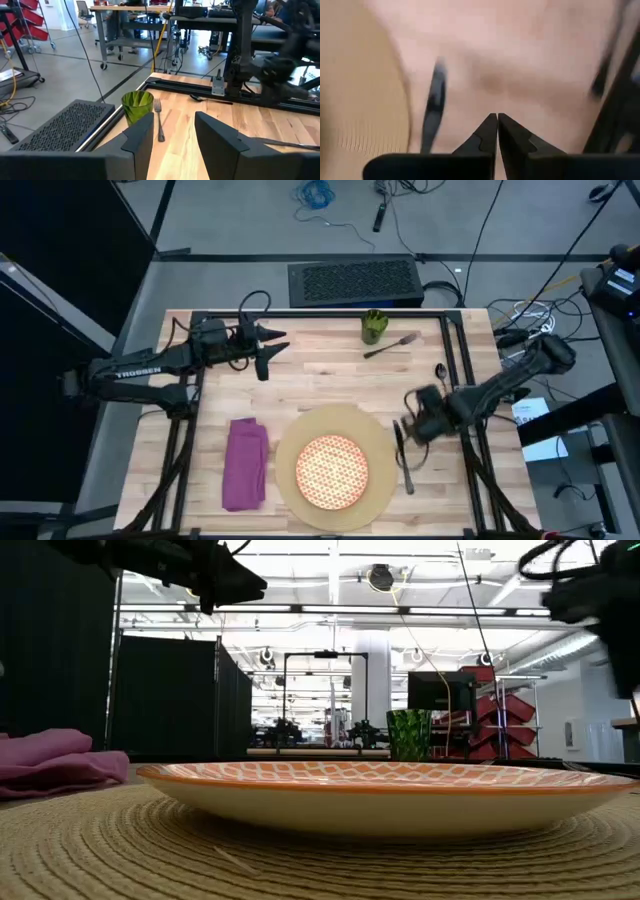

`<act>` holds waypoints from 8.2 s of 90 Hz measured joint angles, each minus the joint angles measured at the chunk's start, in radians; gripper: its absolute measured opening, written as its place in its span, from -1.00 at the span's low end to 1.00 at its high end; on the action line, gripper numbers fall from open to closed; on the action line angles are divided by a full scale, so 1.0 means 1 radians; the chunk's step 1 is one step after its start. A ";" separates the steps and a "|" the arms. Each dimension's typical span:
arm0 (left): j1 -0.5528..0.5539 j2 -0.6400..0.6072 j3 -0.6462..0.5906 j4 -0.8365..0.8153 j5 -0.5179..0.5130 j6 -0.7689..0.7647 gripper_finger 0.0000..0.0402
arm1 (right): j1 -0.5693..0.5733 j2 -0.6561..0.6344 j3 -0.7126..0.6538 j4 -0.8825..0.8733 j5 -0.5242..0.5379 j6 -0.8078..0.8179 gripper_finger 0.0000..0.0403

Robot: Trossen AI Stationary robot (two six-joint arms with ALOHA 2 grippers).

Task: Set table place
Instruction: Move the black spoon to the right of the table knife, then put the black fork on top of the purple table napkin

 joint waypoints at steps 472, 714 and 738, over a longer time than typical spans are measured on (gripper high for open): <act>0.000 -0.006 0.000 -0.029 0.000 0.027 -0.35 | 0.110 0.042 -0.186 0.411 -0.325 0.248 -1.00; 0.000 0.003 0.000 -0.027 -0.186 0.054 -0.34 | -1.095 0.175 0.015 0.552 -0.120 -1.150 -0.30; 0.000 0.003 0.000 -0.027 -0.186 0.053 -0.34 | -1.214 0.272 0.015 0.601 -0.216 -1.212 -0.30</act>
